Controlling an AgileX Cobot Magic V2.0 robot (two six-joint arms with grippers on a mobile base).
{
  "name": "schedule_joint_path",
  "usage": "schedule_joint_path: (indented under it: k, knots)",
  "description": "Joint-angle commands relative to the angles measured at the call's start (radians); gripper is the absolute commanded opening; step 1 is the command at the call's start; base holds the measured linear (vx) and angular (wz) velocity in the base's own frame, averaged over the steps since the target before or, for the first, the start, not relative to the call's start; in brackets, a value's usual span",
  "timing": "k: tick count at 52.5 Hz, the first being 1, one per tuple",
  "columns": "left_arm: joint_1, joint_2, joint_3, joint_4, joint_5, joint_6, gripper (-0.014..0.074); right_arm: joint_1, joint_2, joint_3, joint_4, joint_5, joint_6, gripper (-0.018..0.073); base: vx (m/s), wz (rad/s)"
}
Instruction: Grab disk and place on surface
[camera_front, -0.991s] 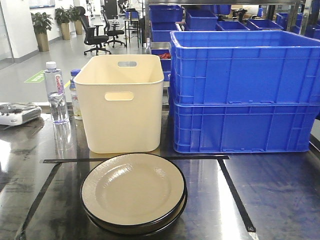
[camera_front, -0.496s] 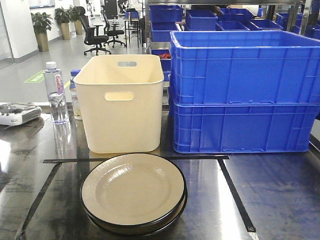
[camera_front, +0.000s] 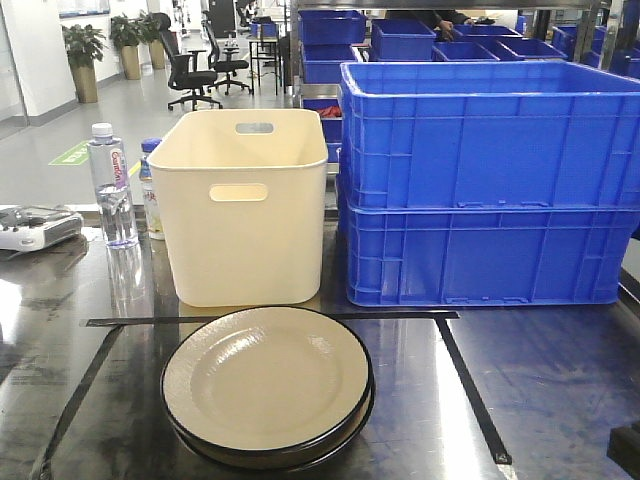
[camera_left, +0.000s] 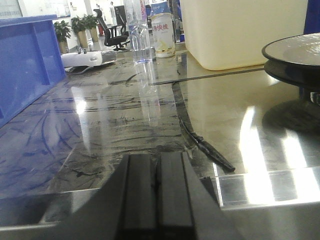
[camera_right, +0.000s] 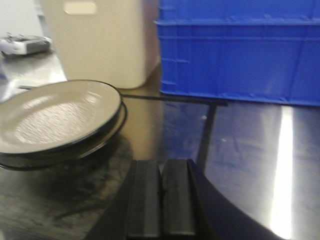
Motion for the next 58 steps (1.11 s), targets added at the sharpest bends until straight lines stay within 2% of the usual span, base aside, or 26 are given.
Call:
schedule_joint_path:
  k: [1, 4, 5, 14, 24, 28, 30, 58]
  knots:
    - [-0.008, -0.017, 0.013, 0.000, -0.078, -0.010, -0.0002, -0.003, -0.003, -0.019, -0.167, -0.076, 0.143, -0.0009, 0.00, 0.00]
    - [-0.008, -0.017, 0.013, 0.000, -0.078, -0.010, -0.0002, -0.006, -0.026, 0.009, -0.179, -0.099, 0.145, -0.0009, 0.00, 0.00]
    - [-0.008, -0.017, 0.013, 0.000, -0.078, -0.010, -0.0002, -0.024, -0.070, 0.066, -0.174, -0.154, 0.145, -0.0009, 0.00, 0.00]
    - [-0.008, -0.017, 0.013, 0.000, -0.078, -0.010, -0.0002, -0.118, -0.269, 0.329, -0.166, -0.359, 0.145, -0.0009, 0.00, 0.00]
    - [-0.008, -0.017, 0.013, 0.000, -0.078, -0.010, -0.0002, -0.152, -0.498, 0.559, -0.166, -0.379, 0.144, -0.0009, 0.00, 0.00]
    - [-0.008, -0.017, 0.013, 0.000, -0.078, -0.010, -0.0002, -0.152, -0.569, 0.549, -0.166, -0.264, 0.144, -0.0009, 0.00, 0.00]
    - [-0.008, -0.017, 0.013, 0.000, -0.078, -0.010, -0.0002, -0.152, -0.603, 0.552, -0.166, -0.248, 0.144, -0.0009, 0.00, 0.00]
    - [-0.008, -0.017, 0.013, 0.000, -0.078, -0.010, -0.0002, -0.152, -0.606, 0.553, -0.161, -0.250, 0.145, -0.0009, 0.00, 0.00]
